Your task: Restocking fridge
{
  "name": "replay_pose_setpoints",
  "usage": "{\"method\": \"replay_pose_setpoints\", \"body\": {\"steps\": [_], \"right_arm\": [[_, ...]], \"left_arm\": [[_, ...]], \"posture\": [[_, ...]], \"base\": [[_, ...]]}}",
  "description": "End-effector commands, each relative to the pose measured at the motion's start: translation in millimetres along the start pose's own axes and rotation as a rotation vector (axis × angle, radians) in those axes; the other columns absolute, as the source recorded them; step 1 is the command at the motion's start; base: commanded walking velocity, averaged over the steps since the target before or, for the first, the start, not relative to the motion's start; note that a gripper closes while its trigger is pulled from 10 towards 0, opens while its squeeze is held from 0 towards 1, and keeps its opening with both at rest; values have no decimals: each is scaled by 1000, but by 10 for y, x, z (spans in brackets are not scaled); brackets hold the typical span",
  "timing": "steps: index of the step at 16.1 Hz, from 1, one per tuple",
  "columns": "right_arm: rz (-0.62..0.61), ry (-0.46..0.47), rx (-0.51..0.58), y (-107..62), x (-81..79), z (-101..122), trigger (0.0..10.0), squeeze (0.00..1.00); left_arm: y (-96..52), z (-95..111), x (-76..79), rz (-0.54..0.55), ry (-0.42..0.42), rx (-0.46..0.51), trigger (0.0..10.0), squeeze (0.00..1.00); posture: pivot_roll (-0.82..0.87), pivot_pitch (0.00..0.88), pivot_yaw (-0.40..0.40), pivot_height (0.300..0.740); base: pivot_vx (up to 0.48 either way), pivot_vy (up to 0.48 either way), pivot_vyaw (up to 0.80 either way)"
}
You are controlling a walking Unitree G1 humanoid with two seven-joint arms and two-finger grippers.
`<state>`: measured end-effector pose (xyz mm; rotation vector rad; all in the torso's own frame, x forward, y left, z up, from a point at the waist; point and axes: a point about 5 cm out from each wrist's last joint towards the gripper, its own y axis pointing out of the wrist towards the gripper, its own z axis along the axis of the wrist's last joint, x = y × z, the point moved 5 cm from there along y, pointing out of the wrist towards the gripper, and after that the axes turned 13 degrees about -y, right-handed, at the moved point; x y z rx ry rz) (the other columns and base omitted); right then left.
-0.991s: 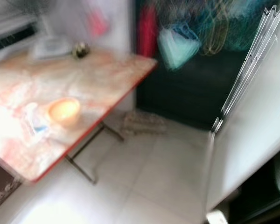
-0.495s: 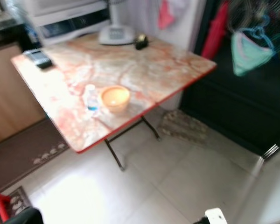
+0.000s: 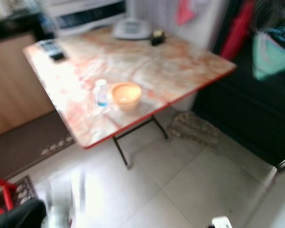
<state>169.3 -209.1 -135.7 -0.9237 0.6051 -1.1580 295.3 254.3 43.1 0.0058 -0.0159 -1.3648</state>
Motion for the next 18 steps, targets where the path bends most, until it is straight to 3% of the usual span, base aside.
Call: {"method": "replay_pose_setpoints", "body": {"steps": [1, 3, 7, 8, 9, 10, 14, 18], "right_arm": [[-8, 26, -20, -28, 4, -110, 10000, 0], [-7, 28, -19, -30, -2, -119, 10000, 0], [-8, 37, -16, -33, -6, -127, 10000, 0], [-9, 35, -16, -33, -4, -128, 10000, 0], [-10, 34, -16, -34, -1, -127, 10000, 0], [-17, 40, -12, -35, 3, -128, 10000, 0], [-28, 57, -4, -44, 19, -138, 10000, 0], [-31, 53, -12, -49, 38, -150, 10000, 0]], "left_arm": [[-92, -42, 51, -25, 24, -8, 10000, 0], [-84, 219, 187, -71, 26, 103, 10000, 0], [-253, 543, 388, -109, 39, 180, 10000, 0], [-233, 615, 397, -108, 20, 190, 10000, 0], [-152, 734, 403, -100, -107, 189, 10000, 0], [-89, 877, 404, -107, -144, 222, 10000, 0], [59, 1387, 517, -153, -149, 321, 10000, 0], [92, 1489, 570, -173, -156, 298, 10000, 0]], "posture": [[77, 89, 1, 740], [77, 83, 5, 740], [72, 80, 7, 740], [75, 81, 3, 740], [73, 79, 0, 740], [65, 72, 2, 740], [47, 49, 7, 740], [44, 43, 3, 740]], "base": [[0, 0, 0], [0, 0, 0], [0, 0, 0], [0, 0, 0], [0, 0, 0], [0, 0, 0], [61, 0, 0], [346, 0, 0]]}}
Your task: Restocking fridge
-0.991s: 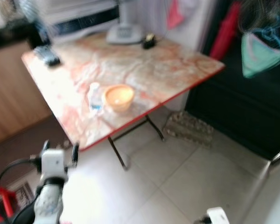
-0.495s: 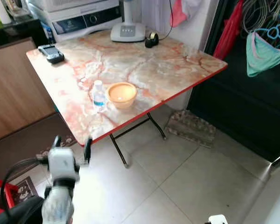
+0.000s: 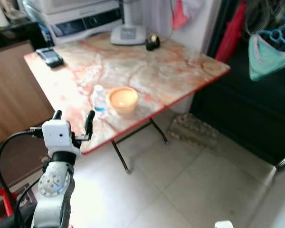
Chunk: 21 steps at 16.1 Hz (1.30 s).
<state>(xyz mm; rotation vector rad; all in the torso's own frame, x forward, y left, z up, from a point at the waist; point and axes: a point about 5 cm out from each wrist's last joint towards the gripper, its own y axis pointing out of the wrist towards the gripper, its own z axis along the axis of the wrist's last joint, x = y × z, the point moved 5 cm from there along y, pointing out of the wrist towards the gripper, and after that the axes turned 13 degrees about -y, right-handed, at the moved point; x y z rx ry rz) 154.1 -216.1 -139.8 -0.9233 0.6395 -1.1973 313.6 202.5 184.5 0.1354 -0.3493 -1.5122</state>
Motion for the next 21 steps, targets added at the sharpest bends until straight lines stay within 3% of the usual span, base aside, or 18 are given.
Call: {"method": "replay_pose_setpoints", "body": {"steps": [1, 4, 13, 20, 21], "right_arm": [[-13, -1, 5, 1, 32, 25, 10000, 0], [-11, 1, 13, 3, 36, 47, 10000, 0], [-7, 15, 11, 8, 45, 65, 10000, 0], [-3, 11, 9, 10, 51, 76, 10000, 0], [-3, 10, 10, 10, 51, 79, 10000, 0]], "left_arm": [[27, 74, 36, -13, 3, 5, 10000, 0], [46, 60, 84, -25, 0, -24, 10000, 0], [142, 139, 152, -36, 14, -33, 10000, 0], [157, 170, 462, -213, 39, -77, 10000, 0], [161, 216, 595, -279, 40, -81, 10000, 0]], "posture": [[43, 50, 1, 740], [42, 68, -3, 740], [42, 89, -7, 740], [49, 90, -11, 740], [49, 90, -11, 740]], "base": [[379, 0, 0], [384, 0, 775], [382, 0, 0], [39, 0, 0], [0, 0, 0]]}}
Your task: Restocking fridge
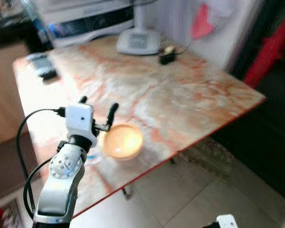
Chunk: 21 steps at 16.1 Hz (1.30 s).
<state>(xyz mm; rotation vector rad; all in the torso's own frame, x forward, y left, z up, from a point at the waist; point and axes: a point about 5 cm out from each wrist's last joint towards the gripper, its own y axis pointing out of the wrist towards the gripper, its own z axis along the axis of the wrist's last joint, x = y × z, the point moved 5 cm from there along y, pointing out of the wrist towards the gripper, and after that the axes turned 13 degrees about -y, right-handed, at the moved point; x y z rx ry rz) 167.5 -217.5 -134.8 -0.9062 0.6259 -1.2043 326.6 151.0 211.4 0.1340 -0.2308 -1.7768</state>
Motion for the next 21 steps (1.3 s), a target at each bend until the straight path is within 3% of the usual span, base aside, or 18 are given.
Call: {"method": "replay_pose_setpoints", "body": {"steps": [1, 4, 7, 8, 9, 13, 16, 21], "right_arm": [[-1, 10, -11, -12, -2, -53, 10000, 0], [0, 12, -11, -11, -9, -56, 10000, 0], [4, 11, -13, -7, -25, -56, 10000, 0], [4, 15, -12, -6, -29, -54, 10000, 0], [6, 11, -16, -5, -35, -60, 10000, 0], [4, 22, -19, -4, -50, -74, 10000, 0], [9, 21, -23, -3, -65, -84, 10000, 0], [14, 24, -25, 3, -75, -73, 10000, 0]], "left_arm": [[18, 115, 145, -71, 19, 9, 10000, 0], [57, 132, 322, -170, 77, -83, 10000, 0], [101, 79, 371, -163, 6, -283, 10000, 0], [144, 134, 332, -118, -16, -308, 10000, 0], [171, 117, 200, -47, 10, -397, 10000, 0], [177, 210, 185, -106, 53, -468, 10000, 0], [39, 207, 233, -157, 114, -570, 10000, 0], [-44, 162, 102, -111, 181, -657, 10000, 0]], "posture": [[51, 89, -10, 740], [57, 89, -9, 740], [74, 96, -8, 740], [74, 97, -8, 740], [87, 93, -4, 740], [88, 85, 10, 740], [106, 82, 13, 740], [117, 91, 14, 740]], "base": [[0, 0, 0], [0, 0, 0], [0, 0, 0], [0, 0, 0], [0, 0, 0], [0, 0, 0], [0, 0, 0], [0, 0, 0]]}}
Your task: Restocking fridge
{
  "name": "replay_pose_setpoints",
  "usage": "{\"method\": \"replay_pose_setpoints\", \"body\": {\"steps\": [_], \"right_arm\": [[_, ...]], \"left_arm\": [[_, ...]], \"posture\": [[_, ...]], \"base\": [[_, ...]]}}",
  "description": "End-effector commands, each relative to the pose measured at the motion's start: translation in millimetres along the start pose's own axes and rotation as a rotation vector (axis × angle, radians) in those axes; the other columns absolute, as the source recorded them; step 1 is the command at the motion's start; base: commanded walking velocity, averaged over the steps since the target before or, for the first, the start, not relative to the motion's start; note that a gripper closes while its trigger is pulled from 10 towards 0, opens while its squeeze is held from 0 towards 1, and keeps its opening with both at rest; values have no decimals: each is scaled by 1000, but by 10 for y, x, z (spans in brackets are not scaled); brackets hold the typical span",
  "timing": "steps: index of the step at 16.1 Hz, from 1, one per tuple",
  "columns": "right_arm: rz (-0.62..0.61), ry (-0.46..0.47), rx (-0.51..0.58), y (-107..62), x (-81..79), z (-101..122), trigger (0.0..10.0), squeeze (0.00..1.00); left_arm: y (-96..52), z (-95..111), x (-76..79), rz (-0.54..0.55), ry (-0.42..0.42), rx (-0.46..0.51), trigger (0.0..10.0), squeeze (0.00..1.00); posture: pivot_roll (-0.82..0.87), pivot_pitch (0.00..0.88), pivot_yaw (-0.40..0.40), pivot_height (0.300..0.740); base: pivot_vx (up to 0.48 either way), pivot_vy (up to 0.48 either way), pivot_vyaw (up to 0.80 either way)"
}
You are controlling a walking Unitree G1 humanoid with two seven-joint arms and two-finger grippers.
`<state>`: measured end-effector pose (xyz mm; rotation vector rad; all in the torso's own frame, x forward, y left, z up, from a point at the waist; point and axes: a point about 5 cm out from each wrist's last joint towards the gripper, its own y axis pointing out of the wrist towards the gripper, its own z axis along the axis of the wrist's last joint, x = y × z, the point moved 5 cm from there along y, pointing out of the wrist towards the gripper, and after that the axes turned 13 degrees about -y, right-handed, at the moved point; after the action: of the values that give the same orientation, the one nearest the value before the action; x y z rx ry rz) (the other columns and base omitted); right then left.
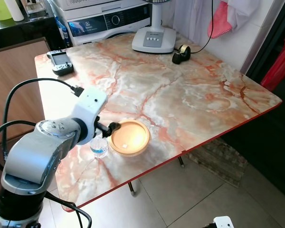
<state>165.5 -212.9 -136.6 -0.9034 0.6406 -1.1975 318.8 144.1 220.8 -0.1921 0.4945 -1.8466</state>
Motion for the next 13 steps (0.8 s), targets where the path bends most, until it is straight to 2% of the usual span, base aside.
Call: {"method": "replay_pose_setpoints", "body": {"steps": [1, 3, 5, 9, 12, 13], "right_arm": [[6, 15, -20, -5, -25, -60, 10000, 0], [9, 11, -23, -4, -25, -58, 10000, 0], [9, 9, -22, -5, -20, -54, 10000, 0], [10, 0, -21, -8, -5, -48, 10000, 0], [9, 3, -20, -10, 1, -47, 10000, 0], [9, 3, -20, -10, 1, -47, 10000, 0]], "left_arm": [[-45, 31, 3, 0, 20, 0, 10000, 0], [-25, -157, -12, 6, -17, -58, 10000, 0], [-10, -257, -46, 25, -45, -83, 10000, 0], [25, -261, -48, 25, -71, -69, 10000, 0], [18, -93, -60, 26, -54, 11, 10000, 0], [20, -100, -54, 23, -56, 9, 10000, 0]], "posture": [[117, 92, 13, 740], [114, 97, 9, 740], [116, 99, 5, 740], [109, 103, 1, 740], [112, 103, 0, 740], [111, 101, 0, 740]], "base": [[0, 0, 0], [0, 0, 0], [0, 0, 0], [0, 0, 0], [0, 0, 0], [0, 0, 0]]}}
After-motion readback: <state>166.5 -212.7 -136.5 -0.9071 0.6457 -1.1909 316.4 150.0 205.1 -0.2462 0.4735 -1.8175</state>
